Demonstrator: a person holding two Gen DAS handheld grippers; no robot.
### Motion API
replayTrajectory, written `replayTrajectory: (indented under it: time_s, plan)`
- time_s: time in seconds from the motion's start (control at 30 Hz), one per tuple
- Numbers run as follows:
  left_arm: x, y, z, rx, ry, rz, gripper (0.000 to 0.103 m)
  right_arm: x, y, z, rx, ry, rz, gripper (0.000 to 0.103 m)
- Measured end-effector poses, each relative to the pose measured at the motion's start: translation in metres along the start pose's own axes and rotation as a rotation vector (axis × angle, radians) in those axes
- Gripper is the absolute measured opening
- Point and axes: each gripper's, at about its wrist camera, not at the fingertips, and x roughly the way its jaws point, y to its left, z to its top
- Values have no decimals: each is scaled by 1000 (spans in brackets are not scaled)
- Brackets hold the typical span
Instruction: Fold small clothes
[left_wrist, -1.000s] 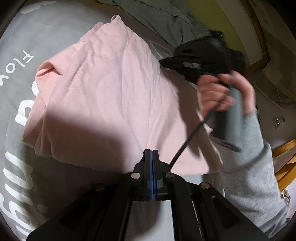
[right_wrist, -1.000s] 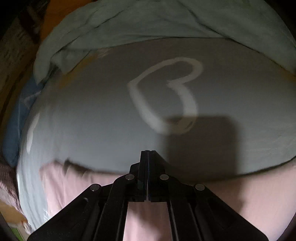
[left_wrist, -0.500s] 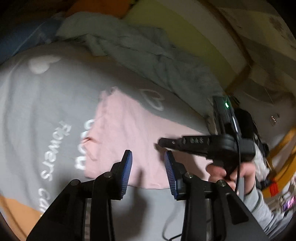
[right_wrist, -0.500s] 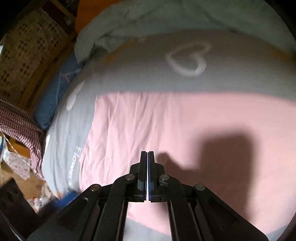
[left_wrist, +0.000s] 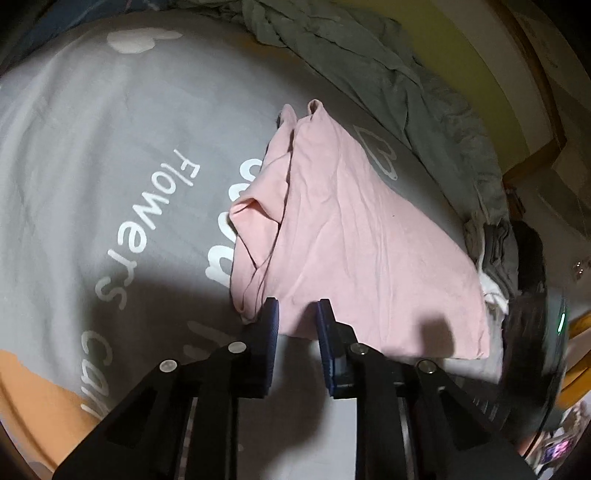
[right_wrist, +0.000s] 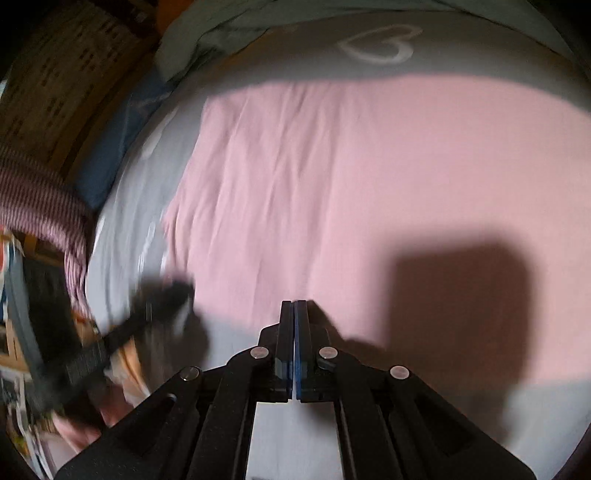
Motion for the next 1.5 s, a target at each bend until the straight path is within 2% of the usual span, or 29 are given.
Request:
replayTrajectory:
  time_s: [0.07,0.13,0.2,0.27,0.33,0.4,0.47,0.57,0.63,0.7,0.77,0.9,1.0,1.03,1.07,1.1,1.13,1.17,1.2,1.3,1.43,1.5]
  plan:
    - [2,7,0,-64,5,-53,35,3,-2,-24,22,47,54,0]
    - [-5,17,-3,-126,16,-151,62,0,-6,-40,50,36,83,0]
    - [-6,13,-4,-141,28,-182,73,-10,-9,-54,67,15,105,0]
    - [-5,8,-7,-130,37,-141,74,-24,-11,-67,78,-37,115,0]
    - [-7,9,-9,-181,35,-120,77,-40,-14,-78,84,-106,103,0]
    - [-8,14,-9,-268,24,-152,84,-58,-19,-87,97,-167,77,0]
    - [-4,18,-8,-323,12,-167,87,-77,-28,-93,111,-217,66,0]
    - [0,24,1,-356,39,-200,92,-96,-47,-98,134,-240,71,0]
    - [-3,32,8,-401,0,-211,92,-104,-61,-101,151,-242,78,0]
    - [-6,37,14,-384,-100,-198,92,-109,-73,-103,160,-243,92,0]
    - [2,31,20,-301,-102,-199,92,-116,-87,-110,172,-249,108,0]
    - [13,13,30,-78,-98,-151,88,-117,-102,-118,209,-251,157,0]
    - [17,12,37,-52,-107,-175,88,-121,-104,-122,200,-267,177,0]
    - [20,10,42,-29,-105,-155,74,-123,-105,-125,195,-272,181,0]
    - [23,8,45,-21,-102,-102,62,-125,-107,-127,194,-277,186,0]
    - [28,4,49,-21,-98,-13,31,-127,-108,-129,196,-284,194,0]
    - [28,3,50,-20,-100,53,24,-129,-111,-130,200,-288,205,0]
    - [26,-1,50,-8,-104,64,20,-130,-113,-132,205,-291,208,0]
    - [23,-5,48,9,-104,65,8,-131,-116,-134,210,-297,214,0]
    - [9,-44,49,127,-134,119,7,-136,-126,-140,210,-322,204,0]
    - [-15,-110,46,243,-175,48,7,-135,-151,-146,269,-326,205,0]
    - [-15,-146,39,319,-168,17,7,-136,-159,-149,298,-331,224,0]
